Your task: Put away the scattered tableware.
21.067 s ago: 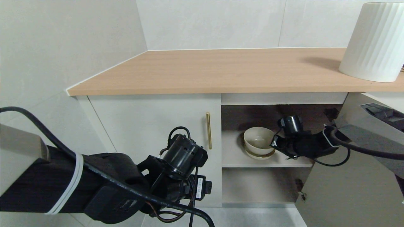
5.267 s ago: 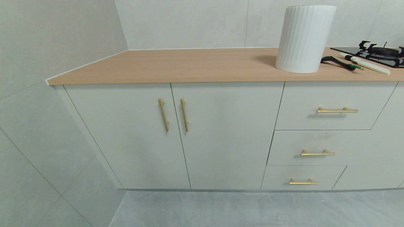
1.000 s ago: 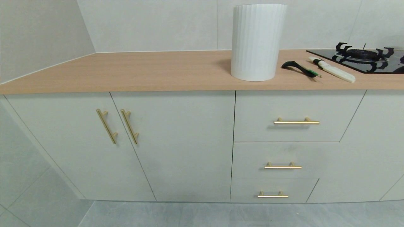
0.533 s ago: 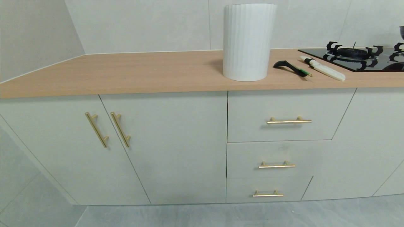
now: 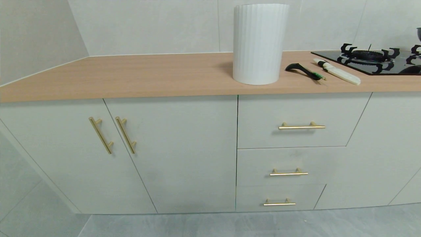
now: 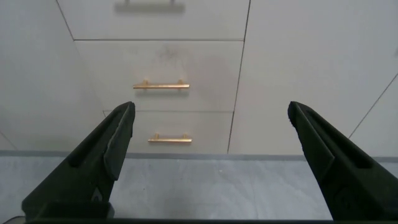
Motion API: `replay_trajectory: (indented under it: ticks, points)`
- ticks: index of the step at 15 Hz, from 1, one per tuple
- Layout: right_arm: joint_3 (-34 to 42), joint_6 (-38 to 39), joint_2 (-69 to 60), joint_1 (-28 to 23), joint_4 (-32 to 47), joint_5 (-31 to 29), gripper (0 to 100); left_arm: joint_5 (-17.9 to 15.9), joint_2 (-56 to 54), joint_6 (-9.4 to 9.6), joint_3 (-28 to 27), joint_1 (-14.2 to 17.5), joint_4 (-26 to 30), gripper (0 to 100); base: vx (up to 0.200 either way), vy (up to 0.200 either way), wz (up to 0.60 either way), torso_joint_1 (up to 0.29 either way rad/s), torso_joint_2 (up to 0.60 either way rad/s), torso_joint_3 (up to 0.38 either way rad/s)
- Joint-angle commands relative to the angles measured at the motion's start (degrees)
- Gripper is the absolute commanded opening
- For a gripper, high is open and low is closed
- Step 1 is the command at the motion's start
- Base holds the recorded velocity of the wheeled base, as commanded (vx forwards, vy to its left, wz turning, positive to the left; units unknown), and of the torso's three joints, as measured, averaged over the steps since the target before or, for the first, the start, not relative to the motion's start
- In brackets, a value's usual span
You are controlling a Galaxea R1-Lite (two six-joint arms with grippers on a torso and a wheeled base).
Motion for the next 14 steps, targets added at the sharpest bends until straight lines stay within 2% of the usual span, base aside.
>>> replay_trajectory:
  ticks: [1,3,6,10,14]
  points:
    - [-4.15,0.9,3.11,1.02,0.88,1.57,100,-0.02,0.02,0.0,0.0,0.0,0.02,100,0.0,0.0,0.0,0.0,0.0,0.0]
    - [-4.42,0.28,8.47,2.96,2.55,4.91,100,-0.02,0.02,0.0,0.0,0.0,0.02,100,0.0,0.0,0.0,0.0,0.0,0.0]
    - [-7.49,-0.16,20.69,7.18,2.37,6.67,100,-0.02,0.02,0.0,0.0,0.0,0.02,100,0.0,0.0,0.0,0.0,0.0,0.0]
    - [-16.19,-1.65,47.5,12.19,1.58,6.67,100,-0.02,0.02,0.0,0.0,0.0,0.02,100,0.0,0.0,0.0,0.0,0.0,0.0]
    - [-20.41,-1.65,66.48,12.27,-6.68,6.49,100,-0.02,0.02,0.0,0.0,0.0,0.02,100,0.0,0.0,0.0,0.0,0.0,0.0]
